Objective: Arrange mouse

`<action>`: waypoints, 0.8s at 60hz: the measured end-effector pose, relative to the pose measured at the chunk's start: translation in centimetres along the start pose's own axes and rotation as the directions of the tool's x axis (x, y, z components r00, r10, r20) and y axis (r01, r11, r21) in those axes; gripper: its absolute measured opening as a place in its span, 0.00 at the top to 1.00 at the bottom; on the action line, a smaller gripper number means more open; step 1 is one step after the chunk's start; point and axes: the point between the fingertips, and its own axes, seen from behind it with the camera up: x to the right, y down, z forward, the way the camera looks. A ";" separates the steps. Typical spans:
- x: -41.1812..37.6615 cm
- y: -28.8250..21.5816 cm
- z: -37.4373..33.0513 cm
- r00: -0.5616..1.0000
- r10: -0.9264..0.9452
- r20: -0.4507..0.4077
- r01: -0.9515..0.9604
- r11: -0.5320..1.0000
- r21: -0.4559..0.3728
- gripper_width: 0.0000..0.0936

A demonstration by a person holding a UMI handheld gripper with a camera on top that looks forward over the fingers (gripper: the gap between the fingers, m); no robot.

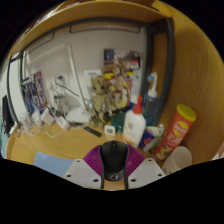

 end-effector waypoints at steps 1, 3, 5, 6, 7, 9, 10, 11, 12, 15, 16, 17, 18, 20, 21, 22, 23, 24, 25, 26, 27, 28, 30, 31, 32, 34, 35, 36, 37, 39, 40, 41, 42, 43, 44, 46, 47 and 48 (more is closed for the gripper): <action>-0.7 -0.8 -0.4 1.000 0.000 0.003 0.000 1.000 0.013 0.71; -2.3 -2.3 -1.3 1.000 -0.002 0.014 0.001 0.999 0.040 0.72; -4.0 -3.5 -2.0 1.000 -0.005 0.025 0.003 0.998 0.061 0.71; -4.9 -4.0 -2.4 1.000 -0.007 0.030 0.005 0.998 0.068 0.71; -5.8 -4.4 -2.7 0.999 -0.008 0.036 0.005 0.997 0.072 0.71; -7.6 -5.0 -3.2 0.999 -0.011 0.049 0.006 0.996 0.084 0.71; -8.5 -5.1 -3.4 0.998 -0.013 0.057 0.008 0.996 0.088 0.71; -9.4 -5.2 -3.6 0.998 -0.018 0.063 0.012 0.996 0.091 0.71; -10.3 -5.2 -3.7 0.997 -0.024 0.068 0.018 0.996 0.092 0.72; -12.8 -4.6 -4.0 0.996 -0.041 0.082 0.034 0.996 0.087 0.71; -13.7 -4.3 -4.0 0.995 -0.045 0.091 0.037 0.996 0.084 0.71; -14.5 -3.9 -4.0 0.994 -0.047 0.099 0.039 0.996 0.078 0.71; -15.5 -3.4 -4.0 0.993 -0.047 0.105 0.040 0.997 0.069 0.72; -17.0 -2.4 -3.9 0.992 -0.048 0.116 0.042 0.998 0.055 0.72; -17.6 -1.9 -3.8 0.991 -0.051 0.120 0.045 0.998 0.048 0.72; -18.2 -1.2 -3.7 0.991 -0.055 0.122 0.051 0.998 0.039 0.72; -18.7 -0.5 -3.5 0.990 -0.060 0.124 0.057 0.998 0.028 0.72; -19.1 0.3 -3.3 0.990 -0.062 0.130 0.060 0.998 0.020 0.72; -19.7 0.9 -3.2 0.990 -0.060 0.129 0.060 0.998 0.007 0.72; -20.2 1.6 -3.0 0.990 -0.058 0.129 0.059 0.998 -0.003 0.72; -20.5 2.3 -2.9 0.990 -0.058 0.130 0.060 0.998 -0.014 0.72; -20.8 3.1 -2.7 0.990 -0.059 0.129 0.062 0.998 -0.027 0.72; -21.1 4.6 -2.4 0.991 -0.057 0.124 0.064 0.997 -0.053 0.72; -21.3 5.2 -2.3 0.991 -0.054 0.120 0.062 0.996 -0.065 0.72; -21.4 5.9 -2.2 0.992 -0.051 0.117 0.060 0.995 -0.075 0.72; -21.4 7.0 -1.9 0.993 -0.044 0.108 0.054 0.994 -0.094 0.72; -21.2 7.7 -1.7 0.994 -0.041 0.105 0.052 0.994 -0.100 0.72; -21.2 8.2 -1.6 0.994 -0.038 0.099 0.049 0.993 -0.110 0.72; -21.1 8.8 -1.4 0.995 -0.036 0.095 0.047 0.992 -0.121 0.71; -21.1 9.8 -1.2 0.996 -0.025 0.090 0.037 0.989 -0.140 0.71; -21.1 10.3 -1.1 0.996 -0.018 0.090 0.032 0.988 -0.149 0.71; -21.1 10.8 -1.0 0.996 -0.013 0.091 0.027 0.987 -0.159 0.71; -21.1 11.3 -0.9 0.996 -0.008 0.091 0.023 0.986 -0.168 0.71; -21.1 11.7 -0.8 0.996 -0.004 0.090 0.020 0.984 -0.177 0.71; -21.1 12.2 -0.7 0.996 -0.002 0.088 0.019 0.982 -0.187 0.71; -21.0 13.2 -0.6 0.996 -0.001 0.085 0.019 0.978 -0.207 0.68; -21.0 13.4 -0.7 0.996 -0.004 0.086 0.021 0.978 -0.205 0.67; -21.0 13.1 -0.5 0.996 -0.004 0.084 0.020 0.982 -0.186 0.68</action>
